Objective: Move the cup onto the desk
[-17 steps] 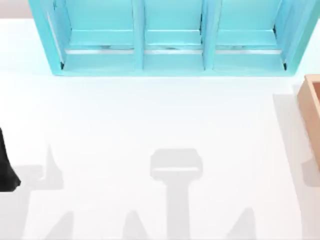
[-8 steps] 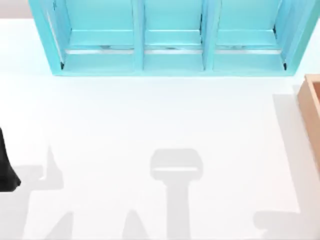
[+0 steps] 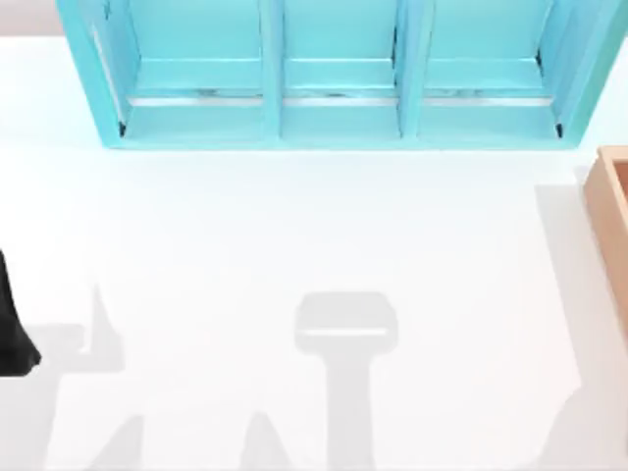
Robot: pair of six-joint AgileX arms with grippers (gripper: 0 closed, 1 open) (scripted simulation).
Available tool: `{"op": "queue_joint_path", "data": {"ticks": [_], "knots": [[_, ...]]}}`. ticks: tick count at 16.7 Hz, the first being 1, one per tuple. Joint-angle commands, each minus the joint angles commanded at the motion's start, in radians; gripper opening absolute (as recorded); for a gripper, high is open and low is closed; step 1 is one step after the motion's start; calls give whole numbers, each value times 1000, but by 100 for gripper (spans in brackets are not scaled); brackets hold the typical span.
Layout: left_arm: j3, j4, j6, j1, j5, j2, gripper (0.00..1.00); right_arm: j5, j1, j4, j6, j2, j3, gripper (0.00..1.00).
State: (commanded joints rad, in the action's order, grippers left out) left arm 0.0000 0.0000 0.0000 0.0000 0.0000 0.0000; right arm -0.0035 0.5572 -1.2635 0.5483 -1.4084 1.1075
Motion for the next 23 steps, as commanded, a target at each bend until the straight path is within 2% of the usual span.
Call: {"op": "queue_joint_path", "data": {"ticks": [7,19,23], "knots": [[0,0,0,0,0,0,100,0,-2,14,-1,-6,-12,100],[0,0,0,0,0,0,100,-1,-6,393,-7,-105,-283,100],[0,0,0,0,0,0,100,0,-4,422,-6,-117,-309,100]]}}
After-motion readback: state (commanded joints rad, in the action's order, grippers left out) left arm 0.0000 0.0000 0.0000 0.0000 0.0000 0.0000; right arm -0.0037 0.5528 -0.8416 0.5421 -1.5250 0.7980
